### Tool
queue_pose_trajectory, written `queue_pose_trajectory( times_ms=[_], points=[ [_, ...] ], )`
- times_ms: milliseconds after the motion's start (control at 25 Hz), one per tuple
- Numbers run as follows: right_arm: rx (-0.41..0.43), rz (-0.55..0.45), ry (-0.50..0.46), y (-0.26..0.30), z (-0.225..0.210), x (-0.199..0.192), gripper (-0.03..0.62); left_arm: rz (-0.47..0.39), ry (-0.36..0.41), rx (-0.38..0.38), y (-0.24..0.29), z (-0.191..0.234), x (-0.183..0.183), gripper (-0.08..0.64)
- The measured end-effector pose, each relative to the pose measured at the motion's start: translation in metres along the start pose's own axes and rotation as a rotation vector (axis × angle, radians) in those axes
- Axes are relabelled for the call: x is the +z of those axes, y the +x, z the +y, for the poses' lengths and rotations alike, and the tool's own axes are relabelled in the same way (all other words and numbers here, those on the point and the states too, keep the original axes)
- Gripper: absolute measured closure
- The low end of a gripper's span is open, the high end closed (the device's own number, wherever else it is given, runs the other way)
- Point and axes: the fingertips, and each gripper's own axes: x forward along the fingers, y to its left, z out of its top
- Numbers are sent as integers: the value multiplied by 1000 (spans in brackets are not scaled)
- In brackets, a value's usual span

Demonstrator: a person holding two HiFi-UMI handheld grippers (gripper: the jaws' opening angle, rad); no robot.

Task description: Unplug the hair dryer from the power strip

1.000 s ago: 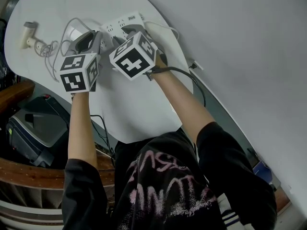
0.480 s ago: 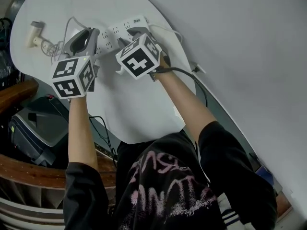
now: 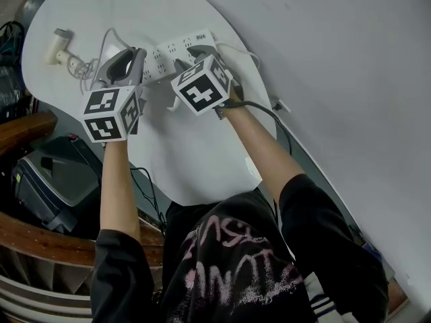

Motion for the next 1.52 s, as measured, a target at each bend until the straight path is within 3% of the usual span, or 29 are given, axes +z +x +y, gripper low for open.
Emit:
queue_pose_trajectory(
  times_ms=[120, 560, 1520],
  points=[
    [-17, -25, 6, -5, -5, 6, 438, -4, -3, -1, -1, 0, 0, 503],
    [-84, -89, 34, -26, -17, 20, 581, -4, -17, -7, -5, -5, -2, 502],
    [-109, -206, 27, -79, -12, 44, 578, -120, -3, 68, -57, -11, 30, 502]
  ],
)
